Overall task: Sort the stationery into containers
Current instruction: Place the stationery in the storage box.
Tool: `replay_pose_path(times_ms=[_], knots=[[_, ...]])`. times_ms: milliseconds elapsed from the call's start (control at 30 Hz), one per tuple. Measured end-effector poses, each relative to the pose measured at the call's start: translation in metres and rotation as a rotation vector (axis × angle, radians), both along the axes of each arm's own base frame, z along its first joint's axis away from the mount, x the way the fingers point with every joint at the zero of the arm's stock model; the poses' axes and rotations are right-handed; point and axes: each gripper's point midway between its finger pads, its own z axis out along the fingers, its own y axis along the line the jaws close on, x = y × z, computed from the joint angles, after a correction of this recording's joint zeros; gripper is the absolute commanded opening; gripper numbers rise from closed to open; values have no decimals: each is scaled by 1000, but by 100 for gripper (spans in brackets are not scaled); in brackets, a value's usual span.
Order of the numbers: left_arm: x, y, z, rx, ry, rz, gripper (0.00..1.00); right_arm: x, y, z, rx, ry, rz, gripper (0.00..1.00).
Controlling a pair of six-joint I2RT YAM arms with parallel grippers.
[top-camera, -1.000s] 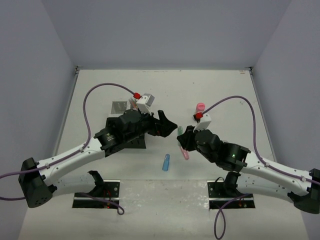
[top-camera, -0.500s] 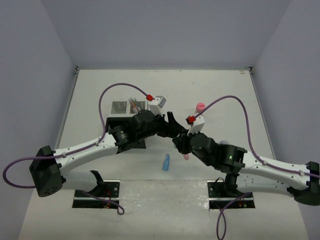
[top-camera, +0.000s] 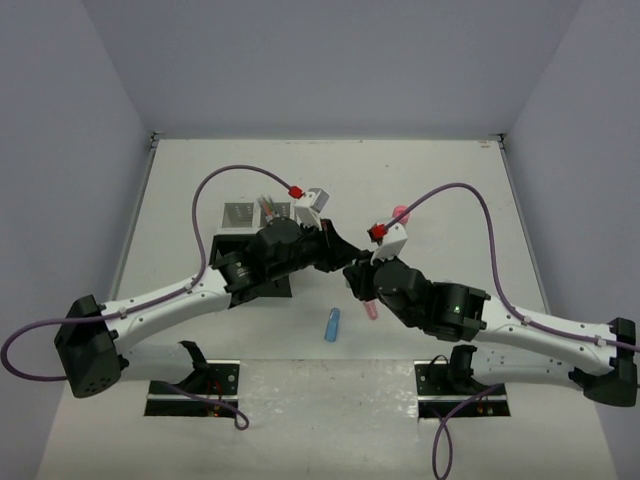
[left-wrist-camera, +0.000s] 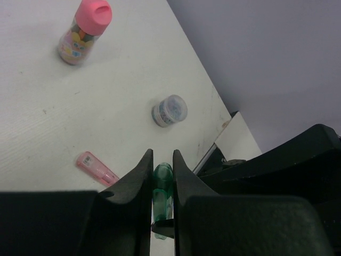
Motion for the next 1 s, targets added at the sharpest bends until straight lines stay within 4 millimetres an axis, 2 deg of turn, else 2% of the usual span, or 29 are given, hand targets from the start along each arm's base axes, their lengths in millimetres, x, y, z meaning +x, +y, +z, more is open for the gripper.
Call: replay_pose_path(times_ms=[100,233,300,400,467,567,667,733,800,900,1000], knots=[[5,15,-3,60,-13,69,0,0,1,0,-3,-1,8,95],[36,61,5,185,-60,306,0,-2,-1,-1,7,13,-1,95],[60,98,17,217,-79,452,0,-4,-6,-3,17,18,-4,96],[91,174,43,236,-113,724,0,-11,-25,-8,34,21,-10,96],[98,217,63,242,-141,882,0,-15,-36,-7,59,19,-14,96],[99,268,91,236,-184,1083,0,-20,-48,-2,109,12,-18,96],[103,310,99,272,-203,1246,0,-24,-57,-3,145,11,-23,96],[107,328,94,315,-197,1319,0,-25,-61,-7,151,16,-27,96],[115,338,82,371,-193,1354,0,-27,-64,-11,145,25,-31,96],[125,341,57,455,-170,1356,0,-28,-67,-14,136,37,-36,96],[136,339,41,492,-161,1342,0,-29,-70,-18,127,47,-40,97]])
